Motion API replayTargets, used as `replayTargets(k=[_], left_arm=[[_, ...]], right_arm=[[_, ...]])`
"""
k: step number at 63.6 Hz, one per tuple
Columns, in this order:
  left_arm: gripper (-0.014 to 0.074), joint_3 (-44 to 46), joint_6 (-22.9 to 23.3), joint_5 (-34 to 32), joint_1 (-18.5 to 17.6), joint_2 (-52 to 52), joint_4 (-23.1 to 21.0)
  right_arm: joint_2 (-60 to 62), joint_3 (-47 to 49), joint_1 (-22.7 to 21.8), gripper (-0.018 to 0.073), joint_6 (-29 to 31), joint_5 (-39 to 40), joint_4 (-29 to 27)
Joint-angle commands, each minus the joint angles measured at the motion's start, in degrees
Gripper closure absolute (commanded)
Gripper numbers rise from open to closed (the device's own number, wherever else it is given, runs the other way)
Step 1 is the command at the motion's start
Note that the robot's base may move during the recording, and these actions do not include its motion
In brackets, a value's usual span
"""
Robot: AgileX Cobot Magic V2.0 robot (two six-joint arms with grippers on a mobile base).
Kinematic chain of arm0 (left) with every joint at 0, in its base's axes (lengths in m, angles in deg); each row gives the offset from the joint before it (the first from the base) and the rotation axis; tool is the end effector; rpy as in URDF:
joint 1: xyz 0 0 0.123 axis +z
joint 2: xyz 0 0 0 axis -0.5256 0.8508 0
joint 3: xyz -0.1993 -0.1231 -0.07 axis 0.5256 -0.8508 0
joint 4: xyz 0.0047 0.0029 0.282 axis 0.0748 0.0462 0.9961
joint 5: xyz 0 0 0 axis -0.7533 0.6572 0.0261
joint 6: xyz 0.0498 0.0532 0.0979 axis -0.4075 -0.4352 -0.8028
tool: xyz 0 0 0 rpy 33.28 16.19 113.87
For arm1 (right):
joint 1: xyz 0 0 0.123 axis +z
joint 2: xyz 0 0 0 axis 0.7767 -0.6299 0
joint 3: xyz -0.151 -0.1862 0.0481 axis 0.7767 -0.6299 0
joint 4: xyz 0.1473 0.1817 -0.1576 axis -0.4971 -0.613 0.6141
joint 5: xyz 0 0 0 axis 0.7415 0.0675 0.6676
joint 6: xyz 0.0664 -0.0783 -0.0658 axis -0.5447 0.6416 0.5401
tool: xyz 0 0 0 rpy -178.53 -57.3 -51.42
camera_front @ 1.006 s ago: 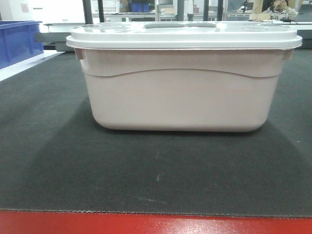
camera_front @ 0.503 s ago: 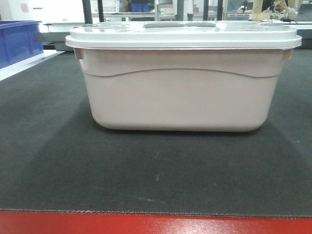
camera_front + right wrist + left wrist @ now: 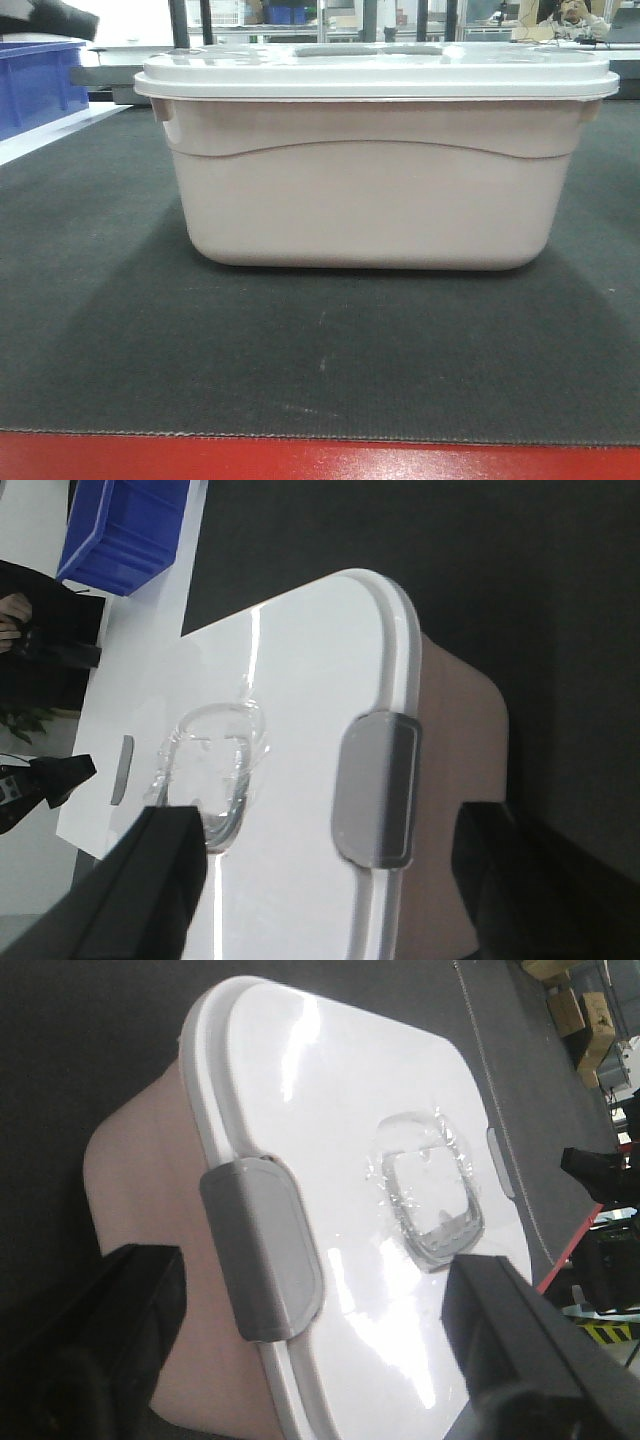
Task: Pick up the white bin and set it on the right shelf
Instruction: 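Close both grippers on the grey lid handles at each end, then lift the white-lidded bin off the mat with both grippers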
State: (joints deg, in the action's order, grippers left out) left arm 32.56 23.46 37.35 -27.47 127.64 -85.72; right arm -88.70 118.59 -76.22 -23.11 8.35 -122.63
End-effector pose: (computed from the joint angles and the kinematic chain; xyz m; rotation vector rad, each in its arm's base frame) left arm 0.4101 -0.0760 0.2719 0.2212 2.2558 -1.3055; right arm 0.3691 -0.0597 0.2897 0.2853 2.2182 1.1129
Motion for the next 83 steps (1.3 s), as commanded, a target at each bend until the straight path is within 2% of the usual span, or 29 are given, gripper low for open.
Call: replayTargets(k=[1, 11, 25, 41, 59, 74, 83], left_arm=[[0.0165, 1.9, -0.7, 1.6, -1.1, -1.0, -5.2], [0.0165, 1.9, -2.0, 1.2, -2.0, 1.6, -6.1], [0.0167, 1.9, -3.6, 1.1, -2.1, 3.9, -11.2], [0.0167, 1.9, -3.6, 1.4, -3.3, 6.0, -11.3], [0.0167, 1.9, -3.6, -0.2, -5.9, 6.5, -11.2], [0.0171, 1.9, -3.6, -0.3, -5.9, 6.5, -10.9], [0.0216, 1.9, -3.6, -0.3, -5.9, 6.5, -10.9]], right_arm=[[-0.4, 1.9, 0.0, -0.0044, 2.6, -5.1, -5.0], [-4.0, 1.9, 1.7, -0.0044, 5.7, -5.1, -7.1], [-7.8, 1.9, 5.7, -0.0044, 10.5, -5.8, -9.3], [-10.8, 1.9, 8.6, -0.0044, 11.5, -4.8, -9.3], [-12.6, 1.9, 8.8, -0.0044, 11.5, -4.3, -11.0], [-12.7, 1.9, 9.1, -0.0041, 11.9, -4.4, -11.1], [-12.7, 1.9, 9.1, 0.0020, 12.4, -5.0, -11.3]])
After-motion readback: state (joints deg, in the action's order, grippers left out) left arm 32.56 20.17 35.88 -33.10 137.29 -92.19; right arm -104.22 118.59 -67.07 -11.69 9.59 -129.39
